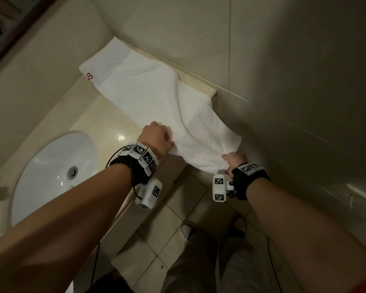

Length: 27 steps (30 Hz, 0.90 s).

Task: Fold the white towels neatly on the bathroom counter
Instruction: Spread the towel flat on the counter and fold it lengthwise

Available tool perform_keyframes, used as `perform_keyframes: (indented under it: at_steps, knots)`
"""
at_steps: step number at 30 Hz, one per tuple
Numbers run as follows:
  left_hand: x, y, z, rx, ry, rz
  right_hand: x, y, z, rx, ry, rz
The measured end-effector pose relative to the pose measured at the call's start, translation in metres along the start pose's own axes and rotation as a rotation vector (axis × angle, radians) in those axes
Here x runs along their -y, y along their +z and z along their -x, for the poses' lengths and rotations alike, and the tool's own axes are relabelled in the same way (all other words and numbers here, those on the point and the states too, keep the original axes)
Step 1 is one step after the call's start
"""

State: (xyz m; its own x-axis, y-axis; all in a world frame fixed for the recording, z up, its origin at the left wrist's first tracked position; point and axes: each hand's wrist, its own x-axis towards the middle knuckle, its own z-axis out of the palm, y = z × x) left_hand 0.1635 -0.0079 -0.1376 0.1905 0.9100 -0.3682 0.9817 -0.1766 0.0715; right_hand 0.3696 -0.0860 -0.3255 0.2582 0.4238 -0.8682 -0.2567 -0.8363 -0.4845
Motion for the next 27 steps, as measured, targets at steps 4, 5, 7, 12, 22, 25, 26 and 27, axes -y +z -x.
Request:
perform_keyframes:
  at_steps: [4,5,7,12,22,25,26,27]
  knots:
    - [-0.008,-0.004,-0.005,-0.043,-0.004,0.04,-0.001,0.002,0.001,0.121,-0.015,0.076]
    - [-0.01,-0.004,-0.007,-0.059,-0.002,0.056,0.002,0.003,0.006,0.101,-0.008,0.056]
    - [-0.013,-0.006,-0.014,-0.094,0.007,0.093,0.013,0.005,0.011,-0.025,-0.079,0.069]
    - [-0.02,-0.008,-0.034,-0.128,0.056,0.11,0.063,0.016,0.039,-0.009,-0.565,0.096]
    - [-0.021,-0.006,-0.044,-0.141,-0.044,0.07,0.108,0.026,0.052,-0.023,-0.722,0.044]
    - [-0.021,-0.006,-0.047,-0.146,-0.042,0.065,0.109,0.025,0.053,-0.069,-0.759,0.036]
    - [-0.022,-0.007,-0.048,-0.144,-0.045,0.064,0.11,0.025,0.054,-0.074,-0.775,0.05]
    - [-0.022,-0.007,-0.049,-0.137,-0.051,0.066,0.11,0.025,0.056,-0.067,-0.792,0.068]
